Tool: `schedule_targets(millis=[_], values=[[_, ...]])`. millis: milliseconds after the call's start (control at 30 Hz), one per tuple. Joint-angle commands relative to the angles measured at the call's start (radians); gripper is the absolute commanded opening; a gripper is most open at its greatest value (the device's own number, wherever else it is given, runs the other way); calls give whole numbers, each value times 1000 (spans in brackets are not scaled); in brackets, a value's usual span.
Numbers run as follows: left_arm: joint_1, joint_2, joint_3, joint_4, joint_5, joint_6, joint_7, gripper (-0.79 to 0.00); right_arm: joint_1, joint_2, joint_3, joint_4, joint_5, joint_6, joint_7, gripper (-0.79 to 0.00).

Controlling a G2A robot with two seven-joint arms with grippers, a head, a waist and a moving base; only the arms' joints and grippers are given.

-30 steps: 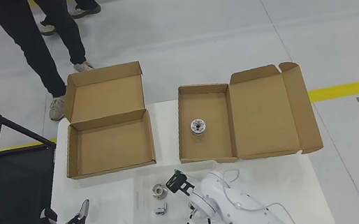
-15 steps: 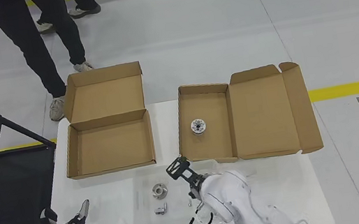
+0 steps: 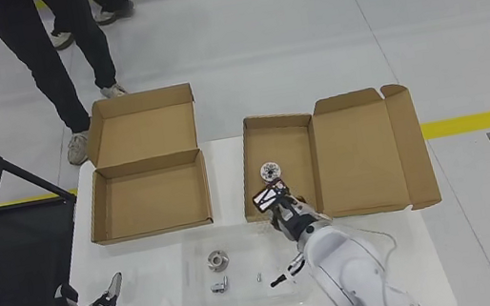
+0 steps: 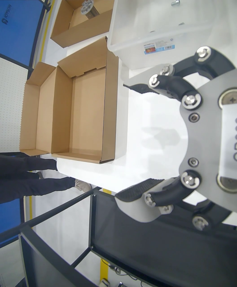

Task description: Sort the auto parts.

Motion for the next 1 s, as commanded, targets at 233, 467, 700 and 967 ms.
schedule_targets(millis=[233, 467, 700, 967], values=[[0, 0, 0, 0, 0, 0, 0, 0, 28, 1, 22, 53, 31, -44, -31, -785], [0, 0, 0, 0, 0, 0, 0, 0, 35, -1, 23, 90, 37, -34, -31, -785], [0, 0, 0, 0, 0, 0, 0, 0, 220, -30, 19, 380, 165, 25, -26, -785], [0, 0, 0, 0, 0, 0, 0, 0, 417, -69, -27, 723, 253, 48, 11, -785]])
